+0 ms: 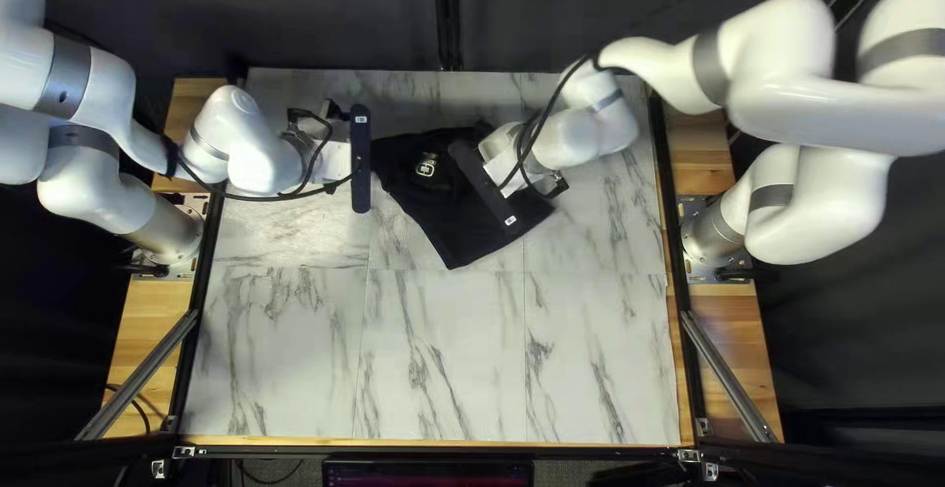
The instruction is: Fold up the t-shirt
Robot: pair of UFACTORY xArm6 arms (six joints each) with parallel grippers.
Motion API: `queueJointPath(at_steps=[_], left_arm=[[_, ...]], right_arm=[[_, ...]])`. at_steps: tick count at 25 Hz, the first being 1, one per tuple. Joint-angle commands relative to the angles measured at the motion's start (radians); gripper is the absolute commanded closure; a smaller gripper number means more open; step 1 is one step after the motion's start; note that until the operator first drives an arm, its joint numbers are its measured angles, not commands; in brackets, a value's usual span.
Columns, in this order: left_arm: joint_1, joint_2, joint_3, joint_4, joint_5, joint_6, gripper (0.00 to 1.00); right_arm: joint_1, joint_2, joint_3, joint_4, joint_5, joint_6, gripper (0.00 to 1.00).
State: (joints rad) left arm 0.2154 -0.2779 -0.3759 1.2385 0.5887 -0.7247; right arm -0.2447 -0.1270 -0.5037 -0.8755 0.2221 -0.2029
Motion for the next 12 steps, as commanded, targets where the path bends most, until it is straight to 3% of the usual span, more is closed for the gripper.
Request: queueJointPath(at_steps=[1,5,8,12], left_arm=[[-0.005,-0.004,0.002,0.006,-0.003,-0.013,0.0],[-0.009,-0.003,0.005,0.014,-0.005,-0.023,0.0],[-0.009,-0.009,0.012,0.011,-0.006,-0.021,0.0],[-0.002,-0.003,0.013,0.027,-0.012,-0.036,0.0]], right_arm=[[0.018,-0.024,0.01,-0.007,0.033,0.02,0.0],[0.018,-0.024,0.01,-0.007,0.033,0.02,0.0],[0.068,-0.107,0.009,0.195,0.119,-0.16,0.0],[0.124,-0.133,-0.027,0.237,0.205,-0.172,0.0]])
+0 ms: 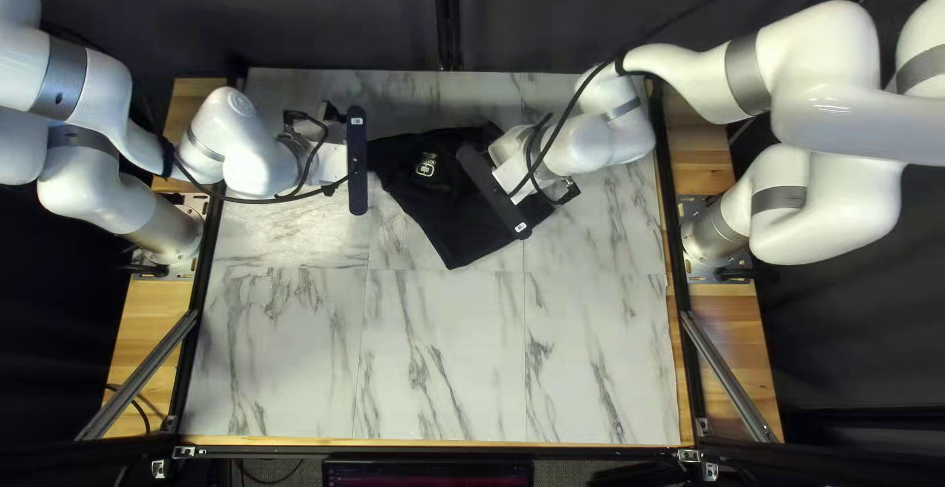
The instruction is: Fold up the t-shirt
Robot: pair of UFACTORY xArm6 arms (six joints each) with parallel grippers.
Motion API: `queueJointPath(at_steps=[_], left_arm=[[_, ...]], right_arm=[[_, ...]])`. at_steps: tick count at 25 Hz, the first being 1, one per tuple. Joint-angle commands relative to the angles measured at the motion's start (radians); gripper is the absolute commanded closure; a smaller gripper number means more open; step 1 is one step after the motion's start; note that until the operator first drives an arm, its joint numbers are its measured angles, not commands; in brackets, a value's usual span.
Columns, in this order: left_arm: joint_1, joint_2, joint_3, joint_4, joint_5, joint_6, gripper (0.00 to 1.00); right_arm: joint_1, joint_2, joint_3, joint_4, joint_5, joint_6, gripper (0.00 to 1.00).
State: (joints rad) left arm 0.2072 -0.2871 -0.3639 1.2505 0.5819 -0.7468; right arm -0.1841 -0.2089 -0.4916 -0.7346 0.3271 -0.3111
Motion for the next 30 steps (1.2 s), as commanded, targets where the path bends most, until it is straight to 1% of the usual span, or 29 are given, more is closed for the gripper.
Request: queueJointPath(at_steps=[1,3,7,10,12,13,15,17,19,21,22,24,27,28,30], left_arm=[[0.013,0.017,-0.001,0.029,-0.009,-0.026,0.0],[0.022,0.036,-0.008,0.038,-0.011,-0.033,0.0],[0.029,0.044,-0.014,0.03,-0.009,-0.016,0.0],[0.03,0.036,-0.014,0.018,-0.006,0.0,0.0],[0.028,0.028,-0.012,0.011,-0.003,0.008,0.0],[0.027,0.023,-0.012,0.008,0.0,0.012,0.0],[0.027,0.018,-0.011,0.008,0.002,0.014,0.0],[0.033,0.015,-0.009,0.014,-0.001,0.013,0.0],[0.04,0.017,-0.01,0.021,-0.006,0.012,0.0],[0.043,0.017,-0.012,0.021,-0.009,0.018,0.0],[0.043,0.015,-0.013,0.019,-0.008,0.021,0.0],[0.044,0.013,-0.013,0.022,-0.01,0.021,0.0],[0.046,0.018,-0.014,0.035,-0.013,0.011,0.0],[0.047,0.021,-0.014,0.04,-0.015,0.005,0.0],[0.049,0.027,-0.015,0.049,-0.019,-0.004,0.0]], right_arm=[[0.072,-0.039,-0.048,0.087,0.108,-0.047,0.0],[0.075,-0.004,-0.059,0.071,0.099,-0.023,0.0],[0.07,0.04,-0.055,0.043,0.069,0.022,0.0],[0.077,0.07,-0.049,-0.001,0.048,0.094,0.0],[0.087,0.093,-0.052,-0.051,0.04,0.166,0.0],[0.097,0.113,-0.058,-0.094,0.039,0.223,0.0],[0.105,0.137,-0.061,-0.152,0.033,0.297,0.0],[0.107,0.171,-0.066,-0.242,0.018,0.403,0.0],[0.099,0.213,-0.078,-0.356,0.003,0.528,0.0],[0.101,0.245,-0.099,-0.429,0.007,0.616,0.0],[0.104,0.256,-0.109,-0.447,0.013,0.642,0.0],[0.105,0.276,-0.127,-0.463,0.02,0.663,0.0],[0.101,0.305,-0.153,-0.466,0.023,0.66,0.01],[0.097,0.316,-0.161,-0.469,0.024,0.659,0.05],[0.089,0.323,-0.163,-0.476,0.025,0.661,0.08]])
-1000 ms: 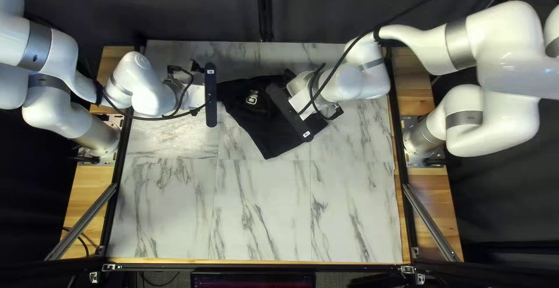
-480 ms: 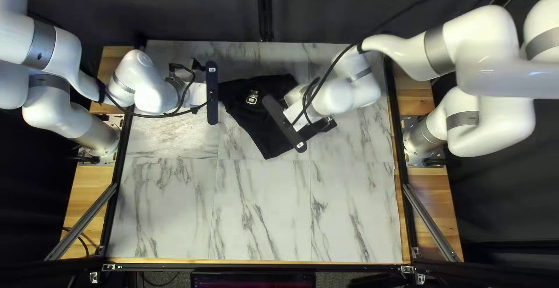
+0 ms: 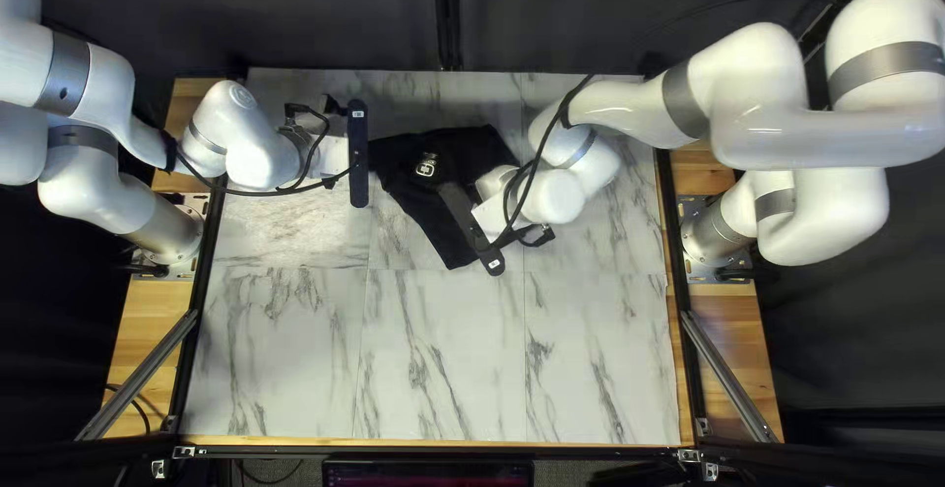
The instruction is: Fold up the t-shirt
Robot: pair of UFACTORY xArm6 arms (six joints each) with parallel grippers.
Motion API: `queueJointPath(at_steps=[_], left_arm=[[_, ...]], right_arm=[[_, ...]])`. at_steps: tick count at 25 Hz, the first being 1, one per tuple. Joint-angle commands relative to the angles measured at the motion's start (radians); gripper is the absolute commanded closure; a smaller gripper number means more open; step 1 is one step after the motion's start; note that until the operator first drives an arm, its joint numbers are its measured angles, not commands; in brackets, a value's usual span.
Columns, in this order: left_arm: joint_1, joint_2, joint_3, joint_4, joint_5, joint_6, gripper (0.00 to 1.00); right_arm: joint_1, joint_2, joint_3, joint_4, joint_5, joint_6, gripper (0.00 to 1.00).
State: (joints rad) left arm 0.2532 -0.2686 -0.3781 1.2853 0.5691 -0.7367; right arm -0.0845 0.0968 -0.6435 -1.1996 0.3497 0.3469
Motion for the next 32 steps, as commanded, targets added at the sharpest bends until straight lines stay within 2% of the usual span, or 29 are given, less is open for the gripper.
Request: queueJointPath(at_steps=[1,2,4,5,7,8,10,20,28,32], left_arm=[[0.003,0.01,0.0,0.017,-0.007,-0.017,0.0],[0.003,0.007,0.002,0.016,-0.007,-0.016,0.0],[0.003,0.005,0.004,0.016,-0.007,-0.017,0.0],[0.003,0.006,0.004,0.017,-0.007,-0.018,0.0],[0.002,0.008,0.002,0.019,-0.006,-0.02,0.0],[0.001,0.007,0.002,0.019,-0.006,-0.02,0.0],[0.0,0.006,0.002,0.018,-0.005,-0.02,0.0],[-0.005,-0.003,0.01,0.018,-0.002,-0.023,0.0],[-0.005,0.0,0.008,0.023,-0.007,-0.028,0.0],[0.005,0.017,0.006,0.043,-0.022,-0.041,0.0]], right_arm=[[-0.016,0.017,-0.009,-0.018,0.002,0.008,0.16],[-0.02,0.017,-0.006,-0.023,0.002,0.012,0.22],[-0.032,0.016,0.003,-0.04,0.002,0.027,0.41],[-0.036,0.015,0.006,-0.046,0.001,0.033,0.41],[-0.044,0.014,0.01,-0.055,0.0,0.041,0.72],[-0.047,0.015,0.008,-0.055,-0.001,0.041,0.96],[-0.05,0.019,0.004,-0.056,-0.003,0.041,1.0],[-0.065,0.036,-0.014,-0.056,-0.017,0.027,1.0],[-0.056,-0.022,0.009,0.013,0.012,-0.049,1.0],[-0.061,-0.035,0.016,0.017,0.017,-0.063,1.0]])
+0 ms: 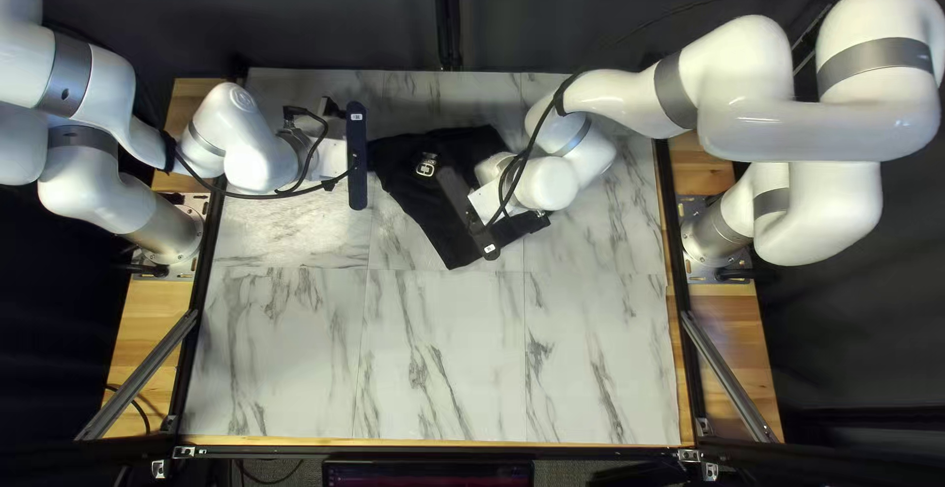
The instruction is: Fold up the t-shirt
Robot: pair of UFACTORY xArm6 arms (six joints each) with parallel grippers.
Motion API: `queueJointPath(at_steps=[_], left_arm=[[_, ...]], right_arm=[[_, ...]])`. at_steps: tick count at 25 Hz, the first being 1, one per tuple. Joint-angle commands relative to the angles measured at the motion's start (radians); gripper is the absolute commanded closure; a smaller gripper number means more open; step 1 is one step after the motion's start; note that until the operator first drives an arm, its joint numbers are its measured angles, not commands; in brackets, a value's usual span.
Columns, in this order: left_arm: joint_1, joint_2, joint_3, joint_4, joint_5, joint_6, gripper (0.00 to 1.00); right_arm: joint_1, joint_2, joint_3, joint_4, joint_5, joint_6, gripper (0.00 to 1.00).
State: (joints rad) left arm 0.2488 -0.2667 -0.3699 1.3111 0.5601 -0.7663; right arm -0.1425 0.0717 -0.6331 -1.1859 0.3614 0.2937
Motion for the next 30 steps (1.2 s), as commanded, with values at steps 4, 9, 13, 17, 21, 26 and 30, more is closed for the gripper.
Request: queueJointPath(at_steps=[4,9,13,17,21,26,30], left_arm=[[0.05,0.069,-0.024,0.089,-0.058,-0.043,0.0],[0.096,0.127,-0.057,0.139,-0.116,-0.033,0.0],[0.107,0.152,-0.073,0.144,-0.14,-0.017,0.0],[0.114,0.185,-0.088,0.146,-0.161,-0.002,1.0],[0.114,0.19,-0.092,0.124,-0.174,0.043,1.0],[0.107,0.167,-0.083,0.083,-0.173,0.094,1.0],[0.107,0.152,-0.081,0.066,-0.167,0.113,1.0]], right_arm=[[0.0,-0.008,0.008,-0.01,0.007,0.004,1.0],[0.006,-0.01,0.011,-0.012,0.011,0.01,1.0],[0.012,-0.012,0.01,-0.006,0.016,0.009,1.0],[0.014,-0.009,0.007,-0.004,0.018,0.008,1.0],[0.013,-0.007,0.004,-0.007,0.017,0.008,1.0],[0.01,-0.013,0.004,0.003,0.019,-0.008,1.0],[-0.008,-0.043,0.015,0.035,0.023,-0.064,1.0]])
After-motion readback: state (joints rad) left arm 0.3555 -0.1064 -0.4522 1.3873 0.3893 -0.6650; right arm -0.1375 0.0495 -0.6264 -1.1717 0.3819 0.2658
